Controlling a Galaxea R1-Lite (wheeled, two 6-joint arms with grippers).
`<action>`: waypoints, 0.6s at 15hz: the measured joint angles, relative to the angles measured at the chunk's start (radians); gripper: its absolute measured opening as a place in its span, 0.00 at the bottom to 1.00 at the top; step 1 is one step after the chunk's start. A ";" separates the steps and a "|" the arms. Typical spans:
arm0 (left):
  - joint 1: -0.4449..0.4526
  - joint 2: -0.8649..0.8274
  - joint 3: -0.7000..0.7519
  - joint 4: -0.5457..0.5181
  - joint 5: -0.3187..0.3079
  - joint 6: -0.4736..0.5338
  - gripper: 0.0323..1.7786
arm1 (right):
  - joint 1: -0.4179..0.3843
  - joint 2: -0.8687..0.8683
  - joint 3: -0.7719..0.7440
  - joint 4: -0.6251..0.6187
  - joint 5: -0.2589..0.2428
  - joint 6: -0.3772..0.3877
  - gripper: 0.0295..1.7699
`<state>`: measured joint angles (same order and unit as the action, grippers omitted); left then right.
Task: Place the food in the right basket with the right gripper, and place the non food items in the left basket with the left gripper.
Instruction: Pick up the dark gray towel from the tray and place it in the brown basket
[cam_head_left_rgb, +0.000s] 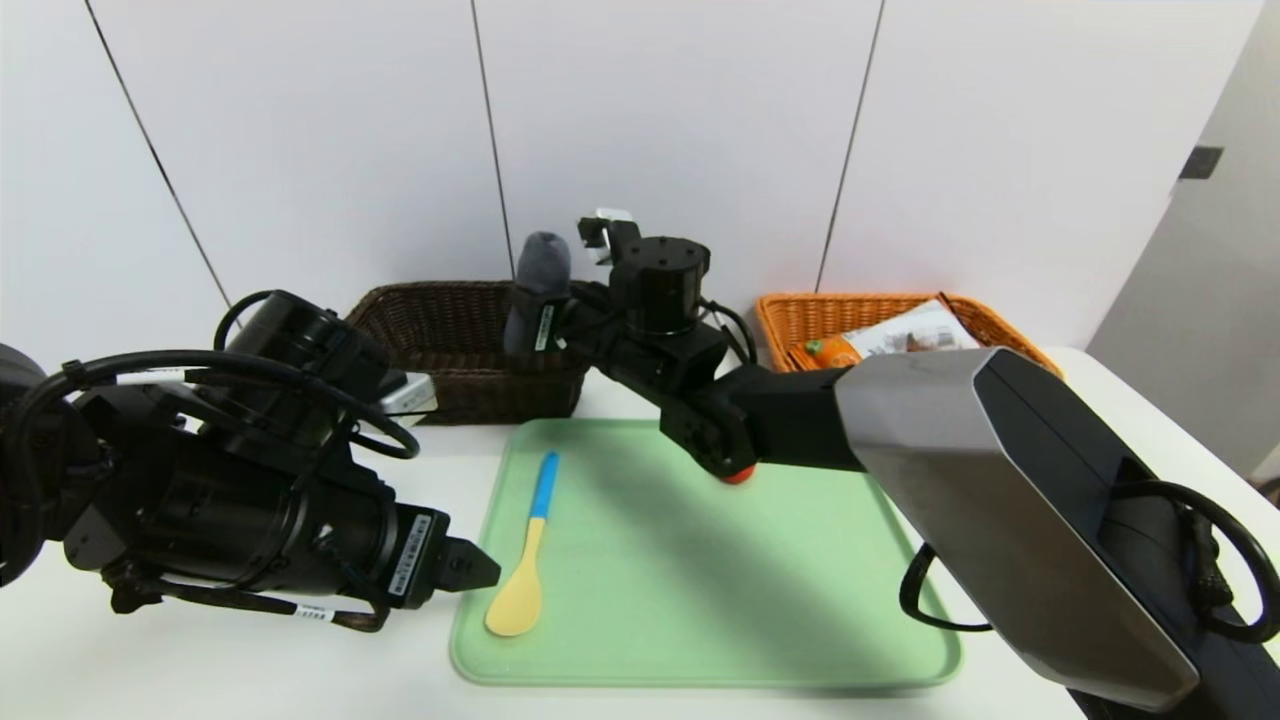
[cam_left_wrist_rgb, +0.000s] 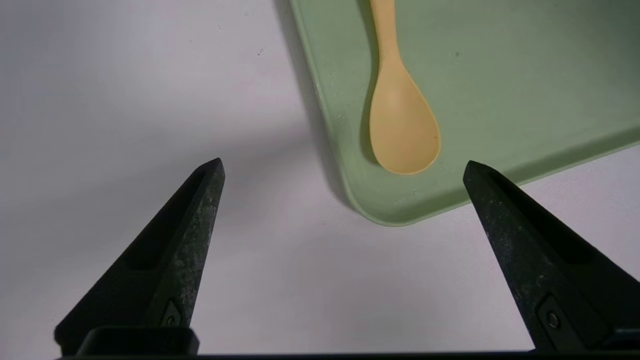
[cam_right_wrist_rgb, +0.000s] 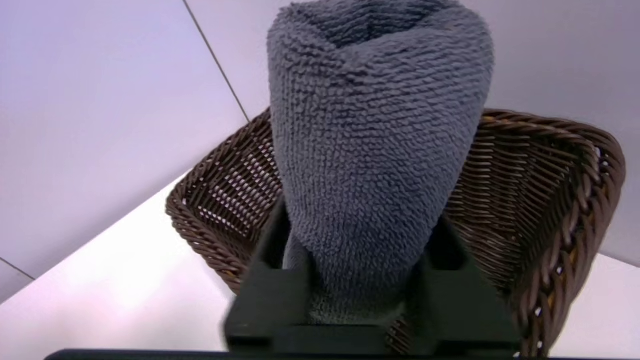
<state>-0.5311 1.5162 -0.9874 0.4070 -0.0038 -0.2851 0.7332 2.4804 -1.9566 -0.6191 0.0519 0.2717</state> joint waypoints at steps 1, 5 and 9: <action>0.000 -0.002 0.004 0.000 0.000 0.000 0.95 | -0.003 0.002 0.000 0.000 -0.001 0.002 0.41; 0.000 -0.012 0.016 0.000 0.000 0.000 0.95 | -0.005 0.003 0.000 -0.002 -0.007 0.002 0.63; 0.000 -0.031 0.031 0.000 0.000 0.003 0.95 | -0.005 -0.013 0.000 -0.002 -0.010 0.001 0.76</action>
<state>-0.5306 1.4851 -0.9560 0.4068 -0.0036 -0.2819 0.7279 2.4670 -1.9570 -0.6211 0.0423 0.2728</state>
